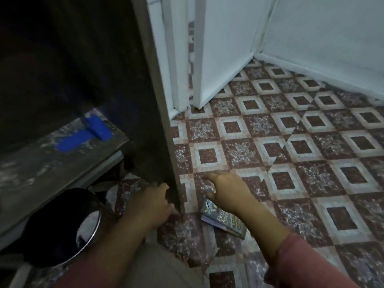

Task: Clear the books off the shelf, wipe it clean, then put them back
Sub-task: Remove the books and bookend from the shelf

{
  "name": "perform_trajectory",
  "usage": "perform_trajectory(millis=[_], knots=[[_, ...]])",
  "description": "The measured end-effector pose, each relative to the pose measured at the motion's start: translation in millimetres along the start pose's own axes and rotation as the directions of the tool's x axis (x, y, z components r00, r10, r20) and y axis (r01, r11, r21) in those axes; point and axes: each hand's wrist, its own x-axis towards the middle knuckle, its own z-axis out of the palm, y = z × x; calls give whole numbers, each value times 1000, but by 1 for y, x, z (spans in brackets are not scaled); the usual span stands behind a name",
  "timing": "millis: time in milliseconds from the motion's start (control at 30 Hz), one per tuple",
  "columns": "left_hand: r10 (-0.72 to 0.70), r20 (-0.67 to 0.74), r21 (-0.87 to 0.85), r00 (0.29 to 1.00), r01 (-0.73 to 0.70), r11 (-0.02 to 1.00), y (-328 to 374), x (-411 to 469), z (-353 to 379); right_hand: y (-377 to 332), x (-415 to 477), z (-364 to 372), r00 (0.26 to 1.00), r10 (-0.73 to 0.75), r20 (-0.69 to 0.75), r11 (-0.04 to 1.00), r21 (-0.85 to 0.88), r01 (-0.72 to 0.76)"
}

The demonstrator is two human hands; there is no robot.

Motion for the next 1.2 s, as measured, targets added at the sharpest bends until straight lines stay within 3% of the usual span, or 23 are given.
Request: perform_trajectory(millis=[133,300,367,567,667,733,800,967,1100,1200], knots=[[-74,-202,-21,977,71,997,-51,-52,-43,-79,-3,-63,981,-150,-120,988,-50,145],[-235,-380,-157,895,188,969,-121,-123,-82,-158,-5,-111,994,-100,-51,980,-178,89],[-284,-460,-163,841,235,958,-146,-149,-91,-191,-4,-122,984,-165,-64,973,-177,151],[-403,-701,-202,588,378,904,-223,-221,-108,-314,3,-118,886,-462,-49,873,-199,445],[-458,-774,-213,437,502,838,-254,-251,-113,-370,10,-109,808,-587,-56,800,-189,569],[-469,-801,-216,372,551,806,-271,-267,-114,-404,17,-99,739,-669,-75,739,-173,651],[-458,-806,-189,376,570,800,-283,-276,-115,-432,28,-89,668,-739,-88,671,-183,718],[-527,-689,-154,498,610,777,-294,-272,-115,-477,49,-69,549,-835,-41,540,-255,802],[-560,-673,-179,483,629,756,-293,-259,-107,-480,64,-53,530,-848,30,504,-266,822],[-561,-689,-177,458,645,744,-293,-254,-104,-472,72,-40,524,-851,-42,519,-218,826]])
